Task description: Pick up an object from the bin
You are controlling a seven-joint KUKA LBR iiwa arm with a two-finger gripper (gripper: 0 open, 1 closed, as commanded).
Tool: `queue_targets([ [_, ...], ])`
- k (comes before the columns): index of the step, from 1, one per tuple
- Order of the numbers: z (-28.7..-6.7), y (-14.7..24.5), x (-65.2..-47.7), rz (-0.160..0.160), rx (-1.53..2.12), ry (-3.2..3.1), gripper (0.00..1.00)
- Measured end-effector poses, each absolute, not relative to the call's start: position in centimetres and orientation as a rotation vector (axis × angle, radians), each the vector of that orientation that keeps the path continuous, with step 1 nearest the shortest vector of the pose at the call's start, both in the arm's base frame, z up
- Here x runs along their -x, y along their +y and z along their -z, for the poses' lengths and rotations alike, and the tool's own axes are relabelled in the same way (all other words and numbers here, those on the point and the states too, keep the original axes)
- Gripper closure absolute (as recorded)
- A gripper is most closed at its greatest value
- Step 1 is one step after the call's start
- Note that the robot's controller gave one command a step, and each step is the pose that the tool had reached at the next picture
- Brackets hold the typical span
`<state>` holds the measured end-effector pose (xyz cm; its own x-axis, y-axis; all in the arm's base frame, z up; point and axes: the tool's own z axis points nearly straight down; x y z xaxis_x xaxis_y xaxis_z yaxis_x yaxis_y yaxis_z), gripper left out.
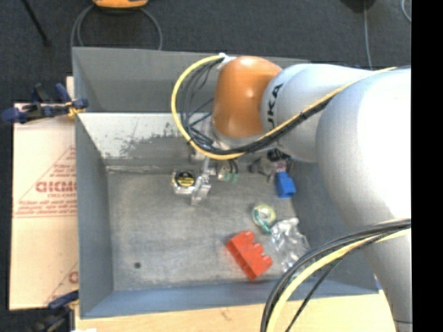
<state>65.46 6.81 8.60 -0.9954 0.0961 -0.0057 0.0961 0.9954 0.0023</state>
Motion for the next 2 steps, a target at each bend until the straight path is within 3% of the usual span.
queue_targets([
  [1, -7.83, 6.53, -65.50, -0.011, -0.246, 3.129, 0.00],
  [2, -8.06, 6.46, -65.71, -0.012, -0.250, 3.123, 1.00],
])
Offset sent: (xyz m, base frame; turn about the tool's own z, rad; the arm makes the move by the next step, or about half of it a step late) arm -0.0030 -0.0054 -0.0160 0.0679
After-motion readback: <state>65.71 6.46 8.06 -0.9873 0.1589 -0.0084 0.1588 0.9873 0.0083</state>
